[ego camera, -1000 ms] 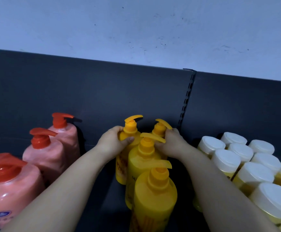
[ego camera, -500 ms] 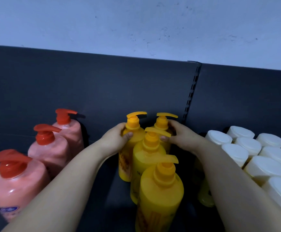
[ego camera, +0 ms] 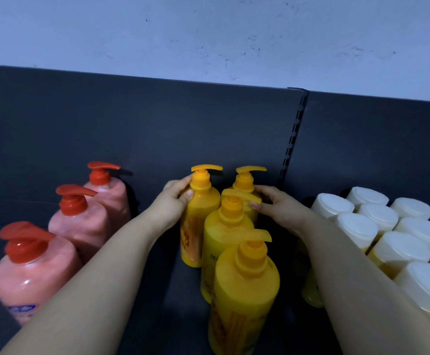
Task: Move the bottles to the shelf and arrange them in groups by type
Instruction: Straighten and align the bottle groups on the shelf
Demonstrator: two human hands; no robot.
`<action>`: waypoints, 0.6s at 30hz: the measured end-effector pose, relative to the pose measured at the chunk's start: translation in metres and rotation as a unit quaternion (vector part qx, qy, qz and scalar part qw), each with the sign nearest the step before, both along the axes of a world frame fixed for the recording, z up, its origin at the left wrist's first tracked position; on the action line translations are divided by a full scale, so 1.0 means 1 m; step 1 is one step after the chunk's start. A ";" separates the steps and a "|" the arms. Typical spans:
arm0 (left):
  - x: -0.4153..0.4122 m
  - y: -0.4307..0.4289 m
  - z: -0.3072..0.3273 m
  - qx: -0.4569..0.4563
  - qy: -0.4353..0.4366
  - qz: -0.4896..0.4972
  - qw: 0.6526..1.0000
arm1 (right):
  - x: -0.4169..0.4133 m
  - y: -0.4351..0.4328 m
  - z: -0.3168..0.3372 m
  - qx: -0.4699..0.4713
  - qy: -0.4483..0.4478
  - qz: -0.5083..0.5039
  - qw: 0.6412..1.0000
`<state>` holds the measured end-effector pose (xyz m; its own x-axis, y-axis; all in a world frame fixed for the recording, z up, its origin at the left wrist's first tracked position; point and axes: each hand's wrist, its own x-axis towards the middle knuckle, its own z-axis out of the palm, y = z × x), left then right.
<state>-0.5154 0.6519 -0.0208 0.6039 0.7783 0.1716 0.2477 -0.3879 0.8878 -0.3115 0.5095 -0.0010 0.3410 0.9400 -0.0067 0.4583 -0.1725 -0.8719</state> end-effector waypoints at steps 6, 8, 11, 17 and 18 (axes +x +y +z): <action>-0.007 -0.014 -0.001 0.125 0.068 0.040 0.989 | -0.018 -0.008 -0.003 0.012 -0.064 -0.081 0.995; -0.012 -0.027 -0.003 0.149 0.084 0.067 0.983 | -0.028 -0.016 0.000 0.007 -0.122 -0.111 0.986; -0.023 -0.052 -0.001 0.189 0.065 0.075 0.977 | -0.045 -0.037 0.008 0.029 -0.177 -0.138 0.974; -0.028 -0.080 0.013 0.139 0.094 -0.076 0.983 | -0.082 -0.082 0.021 0.119 -0.113 -0.065 0.984; -0.026 -0.080 0.013 0.140 0.103 -0.079 0.982 | -0.089 -0.087 0.022 0.123 -0.091 -0.043 0.987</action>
<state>-0.5416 0.5718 -0.0077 0.7579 0.6118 0.2264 0.3278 -0.6572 0.6787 -0.4005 0.4226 0.0206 0.3944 0.8731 0.2866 0.6037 -0.0110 -0.7971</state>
